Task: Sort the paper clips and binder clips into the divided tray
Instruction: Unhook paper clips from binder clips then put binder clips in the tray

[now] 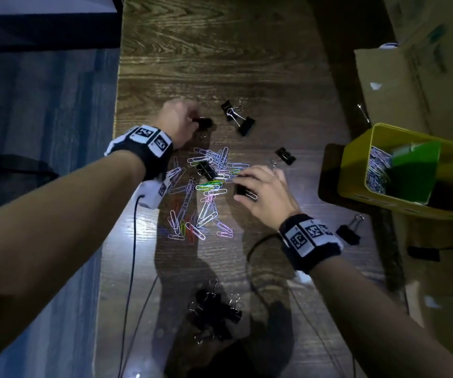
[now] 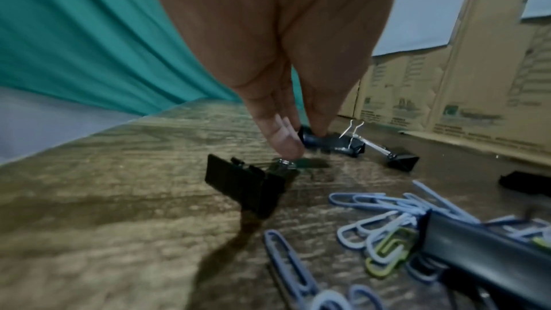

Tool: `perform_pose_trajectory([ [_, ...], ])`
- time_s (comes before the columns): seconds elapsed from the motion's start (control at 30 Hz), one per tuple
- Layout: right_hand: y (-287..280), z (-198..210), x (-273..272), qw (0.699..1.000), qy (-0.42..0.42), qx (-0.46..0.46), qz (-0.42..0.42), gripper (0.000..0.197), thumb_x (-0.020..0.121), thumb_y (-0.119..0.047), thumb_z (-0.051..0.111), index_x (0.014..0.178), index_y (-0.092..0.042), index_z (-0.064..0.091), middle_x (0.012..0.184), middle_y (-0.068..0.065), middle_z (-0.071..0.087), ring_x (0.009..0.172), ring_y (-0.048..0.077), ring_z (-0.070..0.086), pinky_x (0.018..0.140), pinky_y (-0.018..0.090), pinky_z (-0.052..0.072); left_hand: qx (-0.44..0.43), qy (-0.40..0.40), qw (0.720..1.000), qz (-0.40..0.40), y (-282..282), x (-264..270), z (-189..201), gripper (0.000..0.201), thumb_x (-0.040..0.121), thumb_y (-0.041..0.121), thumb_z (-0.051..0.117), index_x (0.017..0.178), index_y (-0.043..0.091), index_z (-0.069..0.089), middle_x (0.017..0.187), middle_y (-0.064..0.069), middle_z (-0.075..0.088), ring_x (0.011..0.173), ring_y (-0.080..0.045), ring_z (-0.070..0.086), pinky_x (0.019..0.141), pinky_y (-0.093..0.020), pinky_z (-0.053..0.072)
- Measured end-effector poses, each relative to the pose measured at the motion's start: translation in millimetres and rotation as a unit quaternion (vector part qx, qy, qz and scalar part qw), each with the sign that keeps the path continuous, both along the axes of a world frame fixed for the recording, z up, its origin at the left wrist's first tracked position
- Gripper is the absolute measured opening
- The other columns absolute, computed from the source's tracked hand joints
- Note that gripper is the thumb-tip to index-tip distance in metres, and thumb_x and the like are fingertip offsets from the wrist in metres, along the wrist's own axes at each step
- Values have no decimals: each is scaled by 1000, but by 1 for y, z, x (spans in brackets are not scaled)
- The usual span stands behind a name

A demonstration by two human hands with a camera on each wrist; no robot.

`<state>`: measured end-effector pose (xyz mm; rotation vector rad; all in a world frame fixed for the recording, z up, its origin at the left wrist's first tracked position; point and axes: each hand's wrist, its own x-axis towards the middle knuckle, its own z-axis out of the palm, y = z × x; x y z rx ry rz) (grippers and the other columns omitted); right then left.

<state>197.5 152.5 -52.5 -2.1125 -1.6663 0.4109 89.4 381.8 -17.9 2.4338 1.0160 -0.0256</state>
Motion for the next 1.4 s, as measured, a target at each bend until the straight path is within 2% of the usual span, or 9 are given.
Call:
perform_pose_trajectory([
  [0.27, -9, 17, 67, 969, -82, -56, -225, 33, 83, -28, 66, 116, -22, 65, 120, 8, 56, 114, 26, 48, 96, 42, 35, -1, 76, 989, -125, -52, -24, 3, 56, 75, 61, 59, 115, 22, 55, 125, -9, 47, 104, -29, 56, 89, -42, 49],
  [0.4, -10, 14, 70, 965, -70, -97, -233, 38, 84, -24, 65, 122, -21, 61, 130, 11, 48, 121, 27, 44, 102, 44, 34, 8, 126, 981, -146, -67, -30, -10, 49, 79, 44, 65, 118, 16, 52, 113, -11, 50, 100, -33, 56, 82, -41, 50],
  [0.5, -14, 14, 50, 975, -31, 12, -222, 48, 81, -10, 61, 128, -13, 54, 135, 19, 42, 124, 32, 42, 104, 43, 35, -15, 78, 986, -149, -63, -29, -12, 35, 78, 24, 67, 108, 8, 58, 104, -15, 54, 92, -35, 58, 79, -40, 51],
  [0.63, -13, 3, -2, 996, 27, 58, -64, 53, 76, 0, 50, 128, -8, 54, 137, 20, 45, 129, 33, 40, 109, 44, 34, -21, 16, 994, -103, -44, -20, -7, 32, 75, 21, 72, 103, 10, 64, 102, -14, 60, 93, -30, 59, 83, -33, 47],
  [0.8, -6, -16, -31, 985, -3, -172, -18, 61, 97, -34, 42, 150, -20, 15, 159, 11, -1, 146, 32, -6, 118, 52, 3, -19, -50, 998, -30, -25, 21, 0, 31, 79, 23, 71, 107, 12, 64, 109, -13, 63, 96, -25, 59, 82, -23, 38],
  [0.93, -8, -15, -36, 988, 0, -155, -1, 64, 96, -38, 42, 150, -18, 14, 159, 9, -3, 146, 27, -8, 118, 49, -1, -19, -90, 995, -36, -23, 26, -5, 34, 82, 20, 67, 114, 12, 61, 122, -12, 54, 98, -22, 58, 84, -15, 31],
  [1.07, 9, -14, -22, 984, -22, -179, 0, 71, 96, -44, 42, 151, -16, 6, 159, 7, -10, 146, 25, -12, 116, 45, -5, 22, -98, 982, -160, -30, -10, -21, 25, 90, 13, 53, 113, 10, 61, 116, -15, 58, 107, -30, 55, 93, -31, 39],
  [1.23, 39, -15, -21, 963, -47, -246, 97, 76, 96, -53, 30, 150, -13, -7, 157, 5, -18, 144, 23, -18, 117, 50, -6, 28, 164, 954, -251, -49, -51, -49, 58, 97, 43, 26, 147, 27, 3, 157, 3, -2, 144, -20, -4, 115, -49, -2],
  [1.4, 9, -12, -36, 950, -61, -269, 149, 76, 96, -56, 22, 147, -13, -15, 154, 4, -26, 142, 21, -25, 114, 46, -13, 9, 181, 942, -284, -80, -80, -47, 54, 95, 49, 11, 137, 31, -19, 153, 5, -18, 139, -13, -22, 114, -43, -14],
])
